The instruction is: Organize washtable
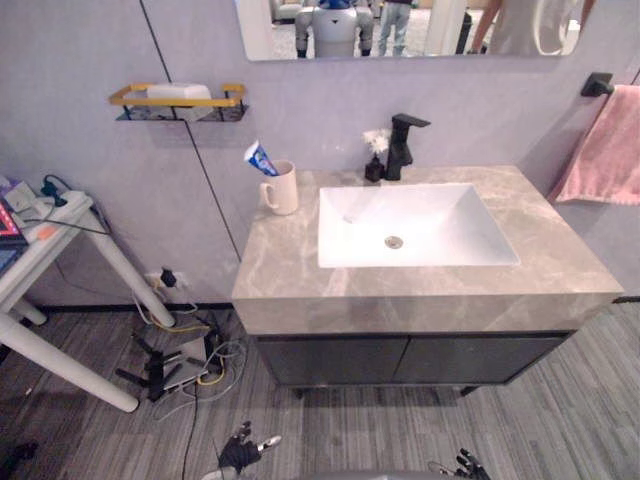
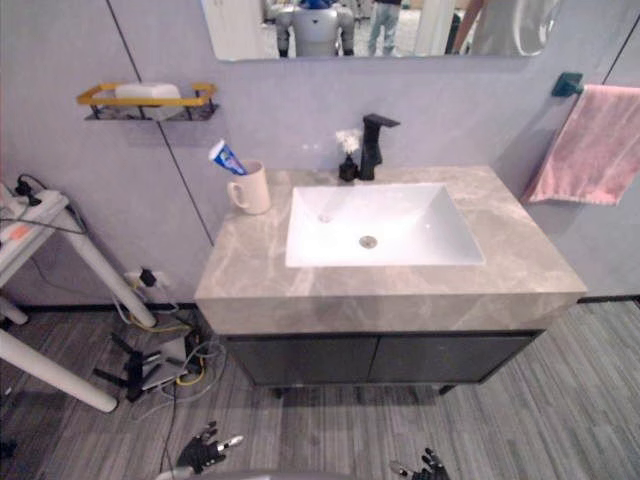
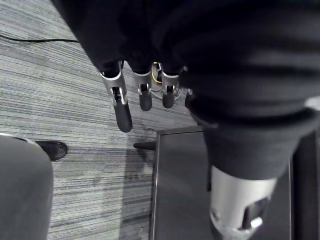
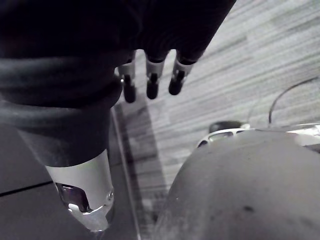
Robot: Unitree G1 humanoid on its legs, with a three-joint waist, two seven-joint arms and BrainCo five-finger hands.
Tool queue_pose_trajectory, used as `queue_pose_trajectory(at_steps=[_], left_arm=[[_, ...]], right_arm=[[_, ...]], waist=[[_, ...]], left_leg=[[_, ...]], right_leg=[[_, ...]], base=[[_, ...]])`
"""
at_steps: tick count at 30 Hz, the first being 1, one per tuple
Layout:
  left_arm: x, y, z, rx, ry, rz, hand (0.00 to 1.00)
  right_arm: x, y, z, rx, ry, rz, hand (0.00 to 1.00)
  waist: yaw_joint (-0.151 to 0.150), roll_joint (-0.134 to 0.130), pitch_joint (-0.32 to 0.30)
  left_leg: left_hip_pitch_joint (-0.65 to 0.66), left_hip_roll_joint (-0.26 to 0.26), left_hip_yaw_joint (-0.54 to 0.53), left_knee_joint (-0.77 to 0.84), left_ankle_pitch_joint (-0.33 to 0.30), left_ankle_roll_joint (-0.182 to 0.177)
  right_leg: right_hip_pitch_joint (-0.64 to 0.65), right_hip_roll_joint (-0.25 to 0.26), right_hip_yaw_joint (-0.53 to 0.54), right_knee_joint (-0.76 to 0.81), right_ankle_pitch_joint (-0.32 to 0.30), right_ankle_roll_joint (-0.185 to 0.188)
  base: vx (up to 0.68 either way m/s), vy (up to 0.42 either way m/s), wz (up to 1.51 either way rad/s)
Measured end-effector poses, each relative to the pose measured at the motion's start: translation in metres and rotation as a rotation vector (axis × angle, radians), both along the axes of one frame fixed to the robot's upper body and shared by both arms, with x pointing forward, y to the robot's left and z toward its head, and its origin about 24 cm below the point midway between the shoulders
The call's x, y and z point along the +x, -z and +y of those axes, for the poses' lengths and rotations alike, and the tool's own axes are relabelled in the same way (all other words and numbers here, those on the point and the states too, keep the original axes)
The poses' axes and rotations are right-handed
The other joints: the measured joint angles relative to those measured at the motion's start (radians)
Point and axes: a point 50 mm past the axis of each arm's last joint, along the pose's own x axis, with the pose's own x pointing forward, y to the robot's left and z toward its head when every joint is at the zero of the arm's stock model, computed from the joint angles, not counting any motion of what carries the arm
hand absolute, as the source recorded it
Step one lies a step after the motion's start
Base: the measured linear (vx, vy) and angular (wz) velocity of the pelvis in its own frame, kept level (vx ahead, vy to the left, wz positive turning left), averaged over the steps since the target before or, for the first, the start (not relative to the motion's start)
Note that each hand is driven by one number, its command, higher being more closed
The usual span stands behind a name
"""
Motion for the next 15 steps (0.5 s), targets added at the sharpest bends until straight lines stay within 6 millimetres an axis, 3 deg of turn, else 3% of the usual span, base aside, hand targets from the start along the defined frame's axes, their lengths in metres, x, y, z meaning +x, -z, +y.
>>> queue_pose_trajectory(at_steps=[4,6,7,8,9,15], left_arm=[[0.008,-0.001,-0.003,0.003,0.040,-0.008,0.00],[0.023,-0.003,-0.011,0.011,0.128,-0.026,0.00],[0.027,-0.003,-0.011,0.022,0.155,-0.029,0.00],[0.032,-0.004,-0.010,0.039,0.191,-0.025,0.00],[0.036,-0.004,-0.012,0.049,0.217,-0.027,0.00],[0.043,-0.007,-0.007,0.087,0.237,-0.042,0.00]], right_arm=[[0.009,-0.001,0.000,-0.008,-0.029,-0.011,0.00],[0.010,0.000,0.004,0.000,-0.024,-0.008,0.00],[0.010,0.000,0.004,-0.002,-0.025,-0.007,0.00],[0.013,0.000,0.006,-0.004,-0.033,-0.013,0.00],[0.016,-0.001,0.007,-0.006,-0.034,-0.020,0.00],[0.050,-0.007,0.011,-0.002,-0.054,-0.106,0.00]], waist=[[0.001,-0.007,0.008],[-0.013,-0.032,0.039],[-0.021,-0.029,0.048],[-0.027,-0.046,0.057],[-0.030,-0.032,0.069],[-0.021,-0.047,0.083]], left_leg=[[-0.047,-0.020,-0.018,0.001,-0.002,0.006],[-0.081,-0.063,-0.123,0.029,-0.002,0.012],[-0.090,-0.070,-0.159,0.037,-0.001,0.020],[-0.100,-0.087,-0.220,0.036,0.006,0.028],[-0.105,-0.083,-0.240,0.027,0.007,0.027],[-0.148,-0.054,-0.315,0.012,0.076,0.009]], right_leg=[[-0.096,-0.035,-0.019,0.135,-0.070,0.016],[-0.134,-0.090,-0.029,0.291,-0.181,0.054],[-0.133,-0.089,-0.008,0.314,-0.200,0.050],[-0.127,-0.088,0.029,0.342,-0.204,0.031],[-0.117,-0.083,0.070,0.353,-0.196,0.020],[-0.096,-0.059,0.059,0.350,-0.167,0.005]], base=[[0.01,0.022,0.19],[0.06,0.004,1.19],[0.10,-0.079,1.69],[0.16,-0.067,1.67],[0.17,-0.049,1.57],[0.15,-0.047,0.93]])
